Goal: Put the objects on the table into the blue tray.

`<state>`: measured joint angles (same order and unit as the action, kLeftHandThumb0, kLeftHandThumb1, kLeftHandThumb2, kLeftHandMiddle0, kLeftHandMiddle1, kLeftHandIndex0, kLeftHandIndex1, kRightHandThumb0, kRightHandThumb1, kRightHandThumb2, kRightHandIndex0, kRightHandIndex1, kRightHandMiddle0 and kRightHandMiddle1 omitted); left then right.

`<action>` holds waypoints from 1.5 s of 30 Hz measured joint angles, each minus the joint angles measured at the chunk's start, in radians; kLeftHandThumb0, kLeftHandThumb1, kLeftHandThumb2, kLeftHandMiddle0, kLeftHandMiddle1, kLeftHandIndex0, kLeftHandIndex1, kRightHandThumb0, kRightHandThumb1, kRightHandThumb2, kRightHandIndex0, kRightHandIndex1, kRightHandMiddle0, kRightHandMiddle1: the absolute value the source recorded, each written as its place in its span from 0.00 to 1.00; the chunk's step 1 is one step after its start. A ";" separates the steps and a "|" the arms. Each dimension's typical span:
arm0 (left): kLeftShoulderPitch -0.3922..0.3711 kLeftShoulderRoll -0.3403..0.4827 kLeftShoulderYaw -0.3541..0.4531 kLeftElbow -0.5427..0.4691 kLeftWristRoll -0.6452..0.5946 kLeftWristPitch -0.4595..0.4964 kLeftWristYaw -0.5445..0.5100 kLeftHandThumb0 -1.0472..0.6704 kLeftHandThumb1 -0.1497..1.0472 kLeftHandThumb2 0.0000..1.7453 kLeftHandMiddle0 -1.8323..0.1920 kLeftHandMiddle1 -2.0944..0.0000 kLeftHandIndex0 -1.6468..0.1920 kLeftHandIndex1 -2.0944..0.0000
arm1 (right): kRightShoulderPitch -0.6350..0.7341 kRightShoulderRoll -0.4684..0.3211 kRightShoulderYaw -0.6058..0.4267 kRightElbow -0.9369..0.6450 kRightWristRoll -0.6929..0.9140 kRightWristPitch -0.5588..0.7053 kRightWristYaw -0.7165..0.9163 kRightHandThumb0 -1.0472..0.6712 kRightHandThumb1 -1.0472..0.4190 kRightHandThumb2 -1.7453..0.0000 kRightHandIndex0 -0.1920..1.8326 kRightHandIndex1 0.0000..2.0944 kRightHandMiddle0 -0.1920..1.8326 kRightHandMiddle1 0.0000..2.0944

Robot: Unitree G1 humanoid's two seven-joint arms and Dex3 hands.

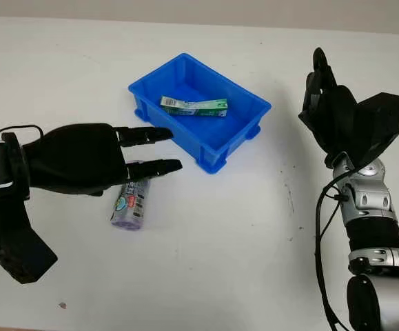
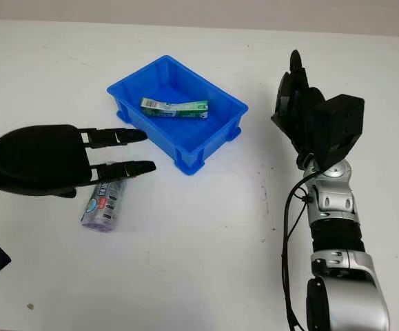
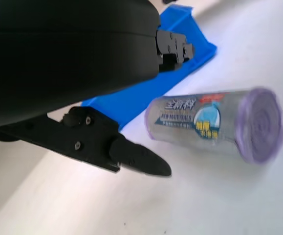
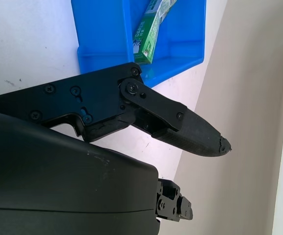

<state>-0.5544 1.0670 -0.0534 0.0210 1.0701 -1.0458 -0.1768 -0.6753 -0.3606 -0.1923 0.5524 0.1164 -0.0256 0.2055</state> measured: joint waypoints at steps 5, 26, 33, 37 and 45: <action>-0.006 0.028 -0.059 0.054 0.097 -0.030 0.157 0.55 1.00 0.07 0.94 0.98 0.90 0.97 | -0.002 0.003 0.000 0.011 0.000 -0.005 -0.007 0.19 0.00 0.49 0.00 0.00 0.00 0.00; -0.171 0.020 -0.300 0.321 0.203 -0.103 0.453 0.57 0.98 0.05 0.64 0.74 0.63 0.83 | -0.003 0.004 -0.009 0.019 0.008 -0.018 -0.016 0.21 0.00 0.49 0.00 0.00 0.00 0.00; -0.195 -0.003 -0.404 0.401 0.356 0.023 0.818 0.36 1.00 0.12 0.45 0.00 0.67 0.01 | -0.002 0.007 -0.014 0.018 0.020 -0.018 -0.008 0.21 0.00 0.50 0.00 0.00 0.00 0.00; -0.219 -0.006 -0.453 0.415 0.387 0.064 0.959 0.27 1.00 0.16 0.34 0.00 0.58 0.00 | -0.002 0.009 -0.021 0.015 0.026 -0.018 -0.007 0.21 0.00 0.50 0.00 0.00 0.00 0.00; -0.218 -0.035 -0.434 0.379 0.119 -0.061 0.920 0.29 1.00 0.16 0.43 0.00 0.61 0.00 | -0.002 0.010 -0.021 0.015 0.027 -0.016 -0.004 0.22 0.00 0.51 0.00 0.00 0.00 0.00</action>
<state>-0.7719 1.0319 -0.4874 0.4000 1.1886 -1.1069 0.7435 -0.6768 -0.3502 -0.2133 0.5675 0.1436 -0.0416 0.2019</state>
